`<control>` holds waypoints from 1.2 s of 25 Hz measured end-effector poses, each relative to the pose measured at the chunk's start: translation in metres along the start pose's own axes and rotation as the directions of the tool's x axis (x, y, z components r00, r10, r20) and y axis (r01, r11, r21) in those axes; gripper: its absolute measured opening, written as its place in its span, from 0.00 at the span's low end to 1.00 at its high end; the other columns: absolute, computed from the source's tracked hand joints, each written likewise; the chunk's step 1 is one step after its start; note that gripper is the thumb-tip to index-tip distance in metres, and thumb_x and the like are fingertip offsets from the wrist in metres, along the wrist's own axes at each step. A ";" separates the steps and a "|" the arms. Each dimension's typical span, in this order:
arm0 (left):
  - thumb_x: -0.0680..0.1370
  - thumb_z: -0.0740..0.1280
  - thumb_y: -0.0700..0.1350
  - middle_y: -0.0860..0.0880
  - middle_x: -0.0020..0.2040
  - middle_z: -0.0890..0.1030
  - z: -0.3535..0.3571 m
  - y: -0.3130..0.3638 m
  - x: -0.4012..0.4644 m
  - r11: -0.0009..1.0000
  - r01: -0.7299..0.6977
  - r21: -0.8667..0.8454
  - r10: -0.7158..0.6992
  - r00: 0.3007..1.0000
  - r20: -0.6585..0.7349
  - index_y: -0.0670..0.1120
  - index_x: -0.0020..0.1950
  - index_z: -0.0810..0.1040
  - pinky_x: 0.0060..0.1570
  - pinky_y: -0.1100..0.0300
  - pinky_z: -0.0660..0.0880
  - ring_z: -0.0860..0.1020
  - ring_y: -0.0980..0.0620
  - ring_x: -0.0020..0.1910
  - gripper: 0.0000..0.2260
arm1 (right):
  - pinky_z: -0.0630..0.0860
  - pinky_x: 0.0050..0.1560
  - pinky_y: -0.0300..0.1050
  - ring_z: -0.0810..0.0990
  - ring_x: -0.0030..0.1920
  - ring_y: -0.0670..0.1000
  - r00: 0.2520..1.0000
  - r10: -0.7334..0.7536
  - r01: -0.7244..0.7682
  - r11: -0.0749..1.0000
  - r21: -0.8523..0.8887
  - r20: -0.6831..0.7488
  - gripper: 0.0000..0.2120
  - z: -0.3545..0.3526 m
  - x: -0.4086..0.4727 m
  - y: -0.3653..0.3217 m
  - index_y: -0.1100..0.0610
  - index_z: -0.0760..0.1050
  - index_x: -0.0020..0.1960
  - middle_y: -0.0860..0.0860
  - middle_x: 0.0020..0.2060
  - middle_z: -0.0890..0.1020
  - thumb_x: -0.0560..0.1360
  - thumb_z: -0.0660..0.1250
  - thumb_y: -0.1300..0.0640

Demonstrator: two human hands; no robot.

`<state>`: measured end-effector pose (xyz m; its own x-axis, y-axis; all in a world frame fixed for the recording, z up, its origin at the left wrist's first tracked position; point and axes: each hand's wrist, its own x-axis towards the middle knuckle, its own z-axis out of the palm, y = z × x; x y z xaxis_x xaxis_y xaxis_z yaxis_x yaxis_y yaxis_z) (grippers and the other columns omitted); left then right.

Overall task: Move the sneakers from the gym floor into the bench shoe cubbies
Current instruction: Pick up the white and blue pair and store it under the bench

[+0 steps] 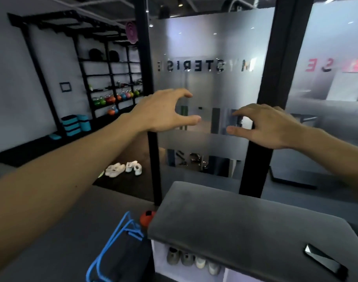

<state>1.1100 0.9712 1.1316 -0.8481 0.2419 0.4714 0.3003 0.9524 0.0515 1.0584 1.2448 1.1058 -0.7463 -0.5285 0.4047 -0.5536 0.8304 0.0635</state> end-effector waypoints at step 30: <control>0.68 0.61 0.74 0.50 0.66 0.74 -0.118 -0.616 -0.157 0.881 0.422 0.213 -0.439 0.898 0.035 0.57 0.69 0.68 0.58 0.47 0.72 0.73 0.48 0.60 0.34 | 0.69 0.62 0.60 0.70 0.65 0.53 0.940 -0.342 0.335 0.911 0.241 -0.015 0.40 0.157 0.456 -0.519 0.43 0.63 0.69 0.49 0.69 0.69 0.65 0.49 0.23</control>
<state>1.1096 0.3242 1.1297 -0.9087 -0.1939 0.3697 -0.1860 0.9809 0.0571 0.9473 0.5451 1.1144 -0.5063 -0.7778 0.3725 -0.8435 0.5365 -0.0262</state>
